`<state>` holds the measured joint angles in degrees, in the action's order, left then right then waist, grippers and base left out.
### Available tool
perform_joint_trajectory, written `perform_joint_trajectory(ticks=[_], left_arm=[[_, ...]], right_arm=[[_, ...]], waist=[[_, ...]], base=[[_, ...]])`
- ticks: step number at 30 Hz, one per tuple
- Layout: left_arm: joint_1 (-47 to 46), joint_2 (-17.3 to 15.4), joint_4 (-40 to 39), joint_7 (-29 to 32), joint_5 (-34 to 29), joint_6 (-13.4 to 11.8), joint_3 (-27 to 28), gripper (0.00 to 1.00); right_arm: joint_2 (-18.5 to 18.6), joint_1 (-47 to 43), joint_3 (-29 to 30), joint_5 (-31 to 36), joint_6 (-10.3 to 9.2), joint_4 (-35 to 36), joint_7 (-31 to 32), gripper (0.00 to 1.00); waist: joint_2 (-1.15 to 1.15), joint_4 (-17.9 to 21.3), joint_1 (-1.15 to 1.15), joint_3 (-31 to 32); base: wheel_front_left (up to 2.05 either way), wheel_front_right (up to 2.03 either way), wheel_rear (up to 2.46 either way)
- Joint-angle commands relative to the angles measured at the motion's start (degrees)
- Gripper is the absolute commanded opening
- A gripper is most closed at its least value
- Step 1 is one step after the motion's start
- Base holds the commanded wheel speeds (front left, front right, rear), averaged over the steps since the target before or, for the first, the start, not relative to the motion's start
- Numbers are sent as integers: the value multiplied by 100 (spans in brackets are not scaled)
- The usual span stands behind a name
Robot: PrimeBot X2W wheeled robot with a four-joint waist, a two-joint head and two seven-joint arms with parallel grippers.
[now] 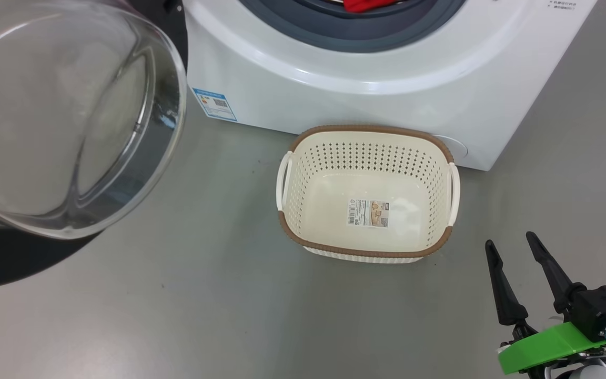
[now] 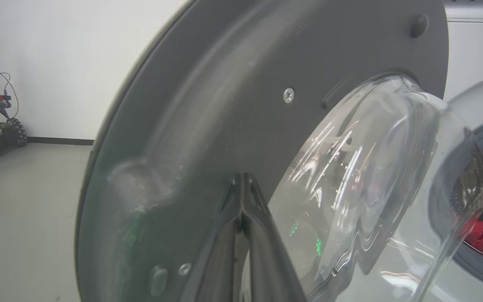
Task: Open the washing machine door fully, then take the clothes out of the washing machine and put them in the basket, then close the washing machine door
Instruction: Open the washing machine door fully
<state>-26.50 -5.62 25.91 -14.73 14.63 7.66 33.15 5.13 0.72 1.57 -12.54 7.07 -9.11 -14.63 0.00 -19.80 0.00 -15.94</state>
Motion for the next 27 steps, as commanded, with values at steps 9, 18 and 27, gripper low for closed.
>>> perform_joint_trajectory(ticks=[9,18,27], left_arm=[[-122,-347,-34,-27,-90,-18,345,0],[219,-290,-117,-27,-36,-18,152,0],[867,-134,-473,-27,147,-18,-345,0]], right_arm=[[45,154,-101,21,42,125,-37,100],[-20,115,-91,14,42,77,-37,100],[-106,14,-48,-5,42,29,-37,100]], waist=[[0,41,0,2],[0,77,0,232],[0,99,0,504]], base=[[0,0,0],[0,0,0],[0,0,0]])
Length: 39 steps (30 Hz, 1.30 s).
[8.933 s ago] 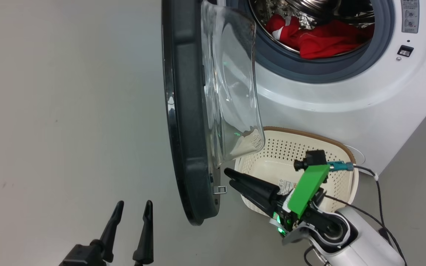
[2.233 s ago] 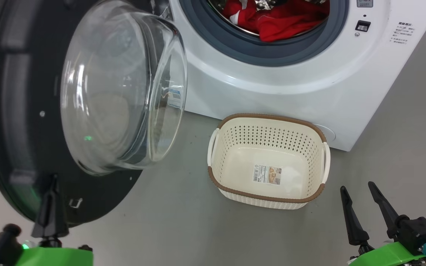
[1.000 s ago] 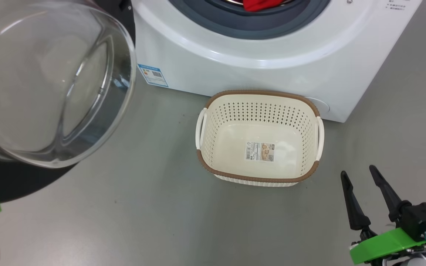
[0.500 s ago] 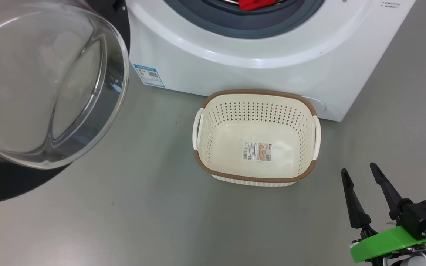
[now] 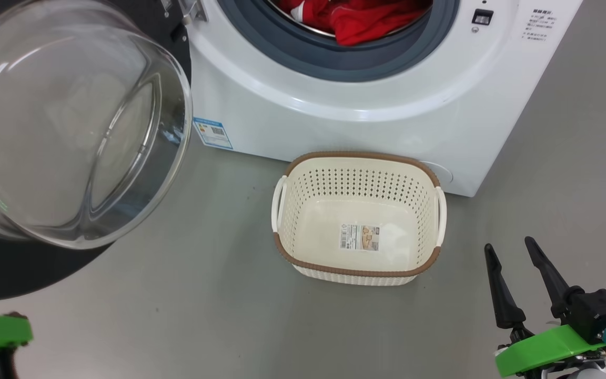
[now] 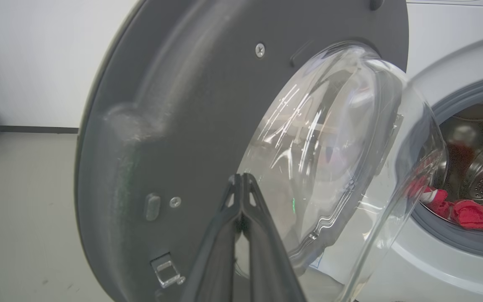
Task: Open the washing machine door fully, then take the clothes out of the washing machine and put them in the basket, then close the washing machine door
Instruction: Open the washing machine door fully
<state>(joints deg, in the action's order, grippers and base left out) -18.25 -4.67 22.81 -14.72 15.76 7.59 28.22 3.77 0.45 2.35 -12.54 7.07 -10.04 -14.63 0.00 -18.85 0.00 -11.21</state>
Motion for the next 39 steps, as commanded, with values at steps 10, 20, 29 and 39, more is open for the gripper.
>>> perform_joint_trajectory(ticks=[10,20,29,39], left_arm=[[677,-104,-598,-28,153,-10,-299,7],[1220,20,-1072,-28,291,-10,-923,100],[1575,-112,-1269,-28,234,-10,-1592,100],[1681,-264,-1402,-28,71,-10,-2216,100]], right_arm=[[-38,-55,-103,-35,42,131,-37,100],[-63,-140,-58,-28,42,197,-37,100],[-79,-243,48,-36,42,244,-37,100],[-86,-303,177,-58,42,274,-37,100]], waist=[[0,173,0,280],[0,468,0,436],[0,919,0,558],[0,1342,0,576]], base=[[0,0,0],[0,0,0],[0,0,0],[0,0,0]])
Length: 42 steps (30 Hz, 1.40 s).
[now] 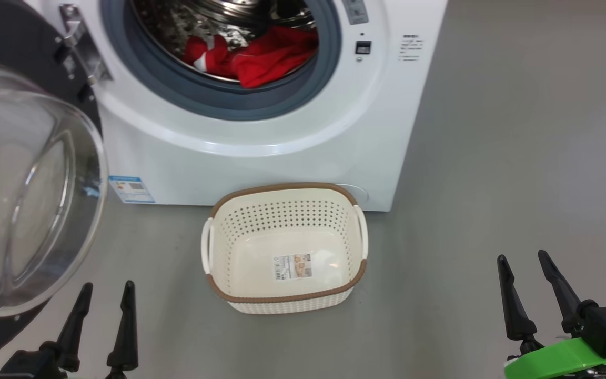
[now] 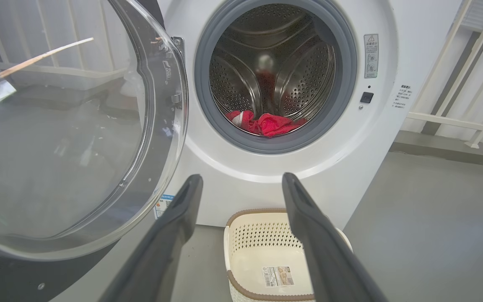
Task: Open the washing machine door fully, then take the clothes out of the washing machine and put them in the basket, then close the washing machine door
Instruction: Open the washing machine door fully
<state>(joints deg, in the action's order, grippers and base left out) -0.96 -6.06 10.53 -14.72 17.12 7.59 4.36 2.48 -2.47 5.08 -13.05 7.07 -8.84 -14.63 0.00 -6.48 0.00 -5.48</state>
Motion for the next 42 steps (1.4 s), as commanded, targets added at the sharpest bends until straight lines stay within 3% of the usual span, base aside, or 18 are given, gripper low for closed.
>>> perform_joint_trajectory(ticks=[1,20,42], left_arm=[[-39,-129,-190,-28,-60,-10,154,100],[-5,-198,-426,-28,89,-10,-243,100],[-124,-206,-535,-28,90,-10,-303,100]], right_arm=[[43,-7,-82,-10,42,151,-37,100],[41,-12,64,-64,42,177,-37,100],[40,44,100,-78,42,227,-37,100]], waist=[[0,150,0,1],[0,669,0,-47],[0,693,0,-175]], base=[[0,0,0],[0,0,0],[0,-1,0]])
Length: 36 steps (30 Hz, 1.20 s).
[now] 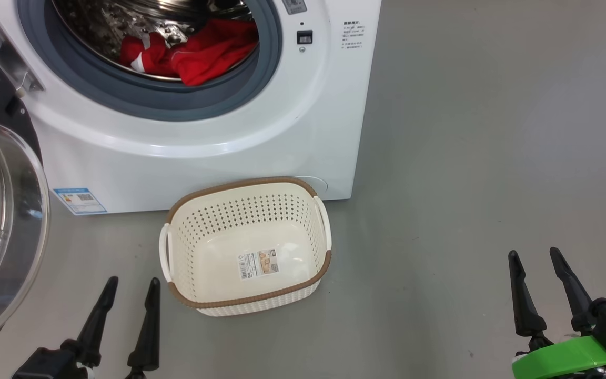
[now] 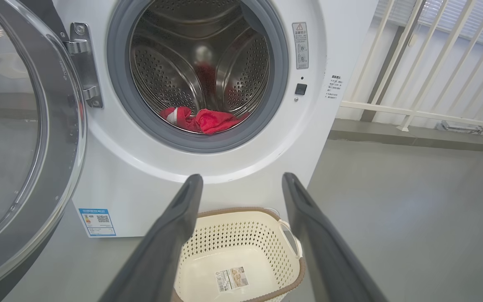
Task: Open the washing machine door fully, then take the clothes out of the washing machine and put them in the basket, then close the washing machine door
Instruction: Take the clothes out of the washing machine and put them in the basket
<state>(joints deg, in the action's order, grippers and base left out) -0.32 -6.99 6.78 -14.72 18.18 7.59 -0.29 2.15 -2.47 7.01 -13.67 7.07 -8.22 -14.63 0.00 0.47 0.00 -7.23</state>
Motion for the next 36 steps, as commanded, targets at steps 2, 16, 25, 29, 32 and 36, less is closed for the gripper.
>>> perform_joint_trajectory(ticks=[2,16,25,29,32,36], left_arm=[[-193,-118,-187,-28,-1,-10,136,100],[-250,-141,-201,-28,26,-10,110,100],[-256,-114,-128,-28,-99,-10,112,100],[-233,-94,-115,-28,-114,-10,119,100],[-248,-109,-103,-28,-104,-10,116,100],[-251,-107,-93,-28,-106,-10,132,100]], right_arm=[[73,52,-98,-14,42,165,-37,100],[73,89,-115,-37,42,144,-37,100],[73,81,-154,-44,42,128,-37,100],[73,52,-164,-49,42,131,-37,100],[73,50,-172,-48,42,135,-37,100],[73,51,-192,-47,42,128,-37,100]], waist=[[0,-6,0,-13],[0,-30,0,-46],[0,-58,0,-17],[0,-73,0,-6],[0,-85,0,-17],[0,-92,0,-15]], base=[[28,-34,7],[123,-130,7],[123,-127,4],[47,-47,0],[4,-4,0],[0,0,0]])
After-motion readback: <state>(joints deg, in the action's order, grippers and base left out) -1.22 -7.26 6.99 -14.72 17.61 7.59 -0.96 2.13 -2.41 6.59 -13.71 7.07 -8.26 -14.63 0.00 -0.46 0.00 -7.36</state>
